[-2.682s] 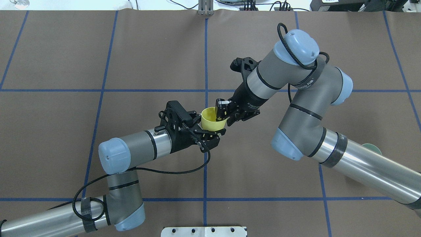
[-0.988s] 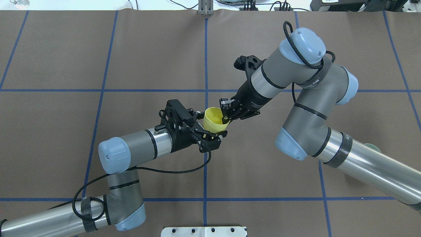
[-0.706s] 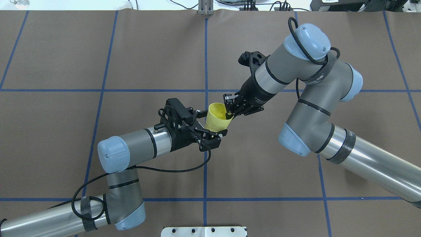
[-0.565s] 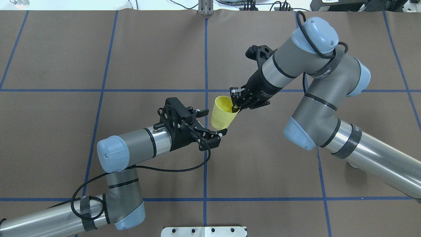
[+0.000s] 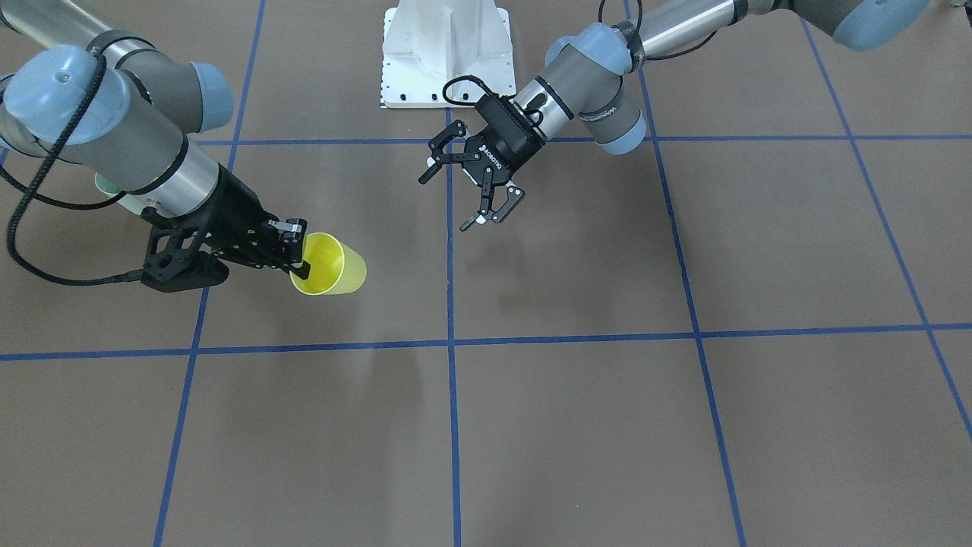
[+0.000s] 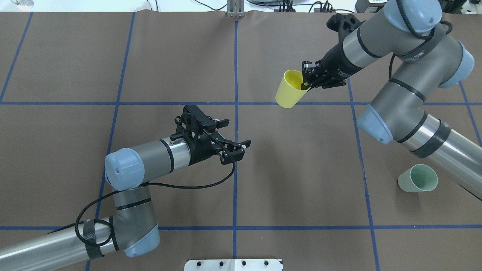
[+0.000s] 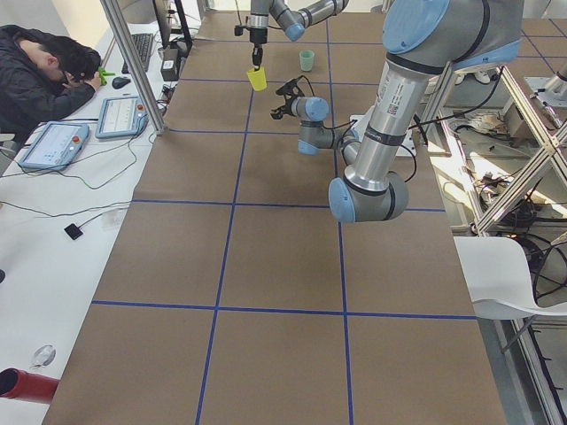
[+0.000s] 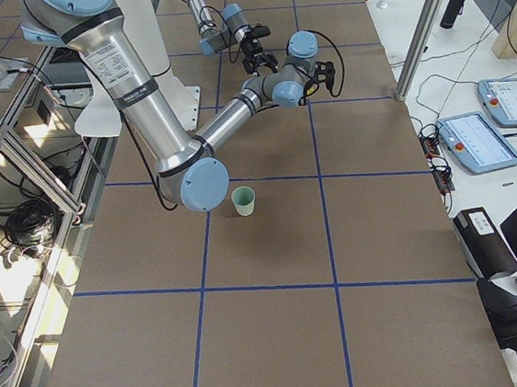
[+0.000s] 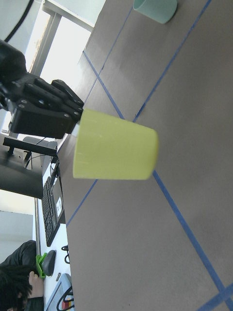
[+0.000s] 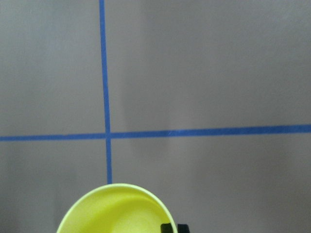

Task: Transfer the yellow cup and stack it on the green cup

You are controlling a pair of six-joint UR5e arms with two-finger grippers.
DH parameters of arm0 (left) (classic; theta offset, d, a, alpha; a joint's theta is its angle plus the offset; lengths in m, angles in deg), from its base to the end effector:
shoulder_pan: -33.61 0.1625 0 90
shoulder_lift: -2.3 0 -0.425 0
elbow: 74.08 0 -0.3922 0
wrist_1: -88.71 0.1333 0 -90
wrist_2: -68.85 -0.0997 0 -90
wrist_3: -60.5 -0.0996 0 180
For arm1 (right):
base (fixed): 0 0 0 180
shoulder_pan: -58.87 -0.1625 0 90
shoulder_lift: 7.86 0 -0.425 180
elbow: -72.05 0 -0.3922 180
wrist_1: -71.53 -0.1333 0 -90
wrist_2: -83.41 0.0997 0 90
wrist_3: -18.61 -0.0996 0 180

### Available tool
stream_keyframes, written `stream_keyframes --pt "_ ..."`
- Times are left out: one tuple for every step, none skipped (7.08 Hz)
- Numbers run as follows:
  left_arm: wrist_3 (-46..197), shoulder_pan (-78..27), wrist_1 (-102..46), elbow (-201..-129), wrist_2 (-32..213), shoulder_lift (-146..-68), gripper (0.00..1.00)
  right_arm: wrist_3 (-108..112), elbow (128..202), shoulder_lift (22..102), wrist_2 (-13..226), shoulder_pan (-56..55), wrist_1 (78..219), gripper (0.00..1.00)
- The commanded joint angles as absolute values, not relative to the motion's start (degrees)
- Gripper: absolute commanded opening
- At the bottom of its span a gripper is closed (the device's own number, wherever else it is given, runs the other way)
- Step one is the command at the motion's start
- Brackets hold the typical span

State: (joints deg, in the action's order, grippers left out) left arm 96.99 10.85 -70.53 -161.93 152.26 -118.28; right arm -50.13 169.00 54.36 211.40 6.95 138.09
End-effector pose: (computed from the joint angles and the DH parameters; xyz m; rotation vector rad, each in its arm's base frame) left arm 0.5396 -0.3833 0.2297 1.1242 1.2924 0.3016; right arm -0.3379 -0.5479 0.2718 0.0964 -1.1391 0.1393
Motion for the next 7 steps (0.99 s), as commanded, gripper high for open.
stream_keyframes --pt "97.15 7.52 -52.03 -172.54 152.69 -114.78 0.99 -45.57 175.47 60.83 204.2 5.09 138.15 0.0" --pt "97.06 6.03 -41.12 -177.04 153.04 -114.68 0.99 -41.2 179.24 66.26 203.12 4.74 138.5 0.0" --pt "97.06 2.71 -34.23 -178.83 157.83 -114.68 0.99 -37.58 184.33 72.76 200.24 5.08 138.68 0.0" --pt "96.71 -2.29 -28.94 -178.84 165.19 -114.68 0.99 -33.29 189.25 79.95 197.17 5.43 138.68 0.0" --pt "95.06 -7.03 -24.71 -178.5 171.18 -114.51 0.99 -27.93 193.91 87.51 195.22 5.52 138.77 0.0" --pt "92.43 -9.95 -23.88 -177.88 173.85 -113.64 0.99 -23.7 196.92 94.29 194.51 5.61 138.77 0.0" --pt "91.97 -10.33 -23.96 -177.62 173.96 -112.5 0.99 -20.7 198.42 100.1 194.5 5.7 138.68 0.0"
